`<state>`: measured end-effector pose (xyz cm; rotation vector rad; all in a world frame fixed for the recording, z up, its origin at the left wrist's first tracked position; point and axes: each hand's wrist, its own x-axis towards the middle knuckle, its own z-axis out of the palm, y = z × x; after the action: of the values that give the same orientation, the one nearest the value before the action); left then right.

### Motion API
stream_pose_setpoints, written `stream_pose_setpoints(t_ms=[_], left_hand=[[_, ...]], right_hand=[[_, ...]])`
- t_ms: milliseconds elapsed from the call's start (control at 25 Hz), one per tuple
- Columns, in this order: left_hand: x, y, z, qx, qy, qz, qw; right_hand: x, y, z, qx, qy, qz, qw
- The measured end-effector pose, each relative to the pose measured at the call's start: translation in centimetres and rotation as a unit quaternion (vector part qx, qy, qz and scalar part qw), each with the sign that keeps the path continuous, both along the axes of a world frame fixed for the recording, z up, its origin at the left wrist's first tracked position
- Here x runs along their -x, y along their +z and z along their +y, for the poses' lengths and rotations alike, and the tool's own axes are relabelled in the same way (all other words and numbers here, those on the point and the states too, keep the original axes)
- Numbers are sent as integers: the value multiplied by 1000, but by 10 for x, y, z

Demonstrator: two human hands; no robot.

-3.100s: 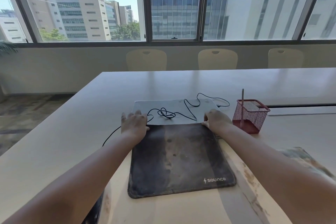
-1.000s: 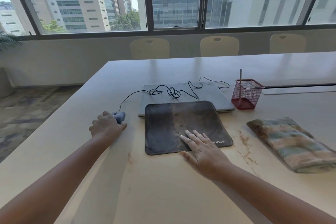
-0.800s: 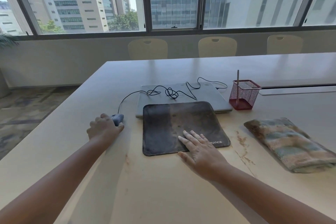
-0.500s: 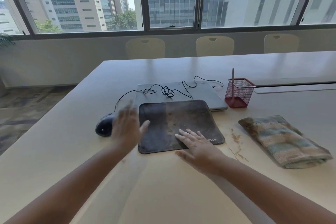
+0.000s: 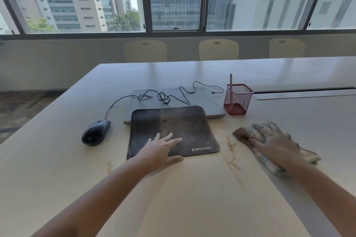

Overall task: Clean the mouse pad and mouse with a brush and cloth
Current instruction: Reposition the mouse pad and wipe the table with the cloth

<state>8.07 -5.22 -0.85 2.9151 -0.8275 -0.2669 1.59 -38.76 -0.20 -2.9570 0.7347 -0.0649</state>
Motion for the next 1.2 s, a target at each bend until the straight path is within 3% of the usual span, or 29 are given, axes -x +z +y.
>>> stream_pose_setpoints(t_ms=[200,440,600,760,920,1200], left_hand=[[2,-2,-3,-26,-9,-47,998],[-4,3,-8,6,28,1,1000],[-7,5,-7,7,31,7,999],[-6,5,-8,6,31,10,999],[-6,7,-8,17,32,15,999],[-6,10,-9,17,37,16,999]], right_hand=[[-35,7,33,23,0,-14,1000],[-76,15,76,21,59,-28,998],[-66,17,62,29,189,-2,982],[-53,40,36,-18,336,73,939],[-80,55,34,-36,242,8,969],[-51,28,67,50,227,52,971]])
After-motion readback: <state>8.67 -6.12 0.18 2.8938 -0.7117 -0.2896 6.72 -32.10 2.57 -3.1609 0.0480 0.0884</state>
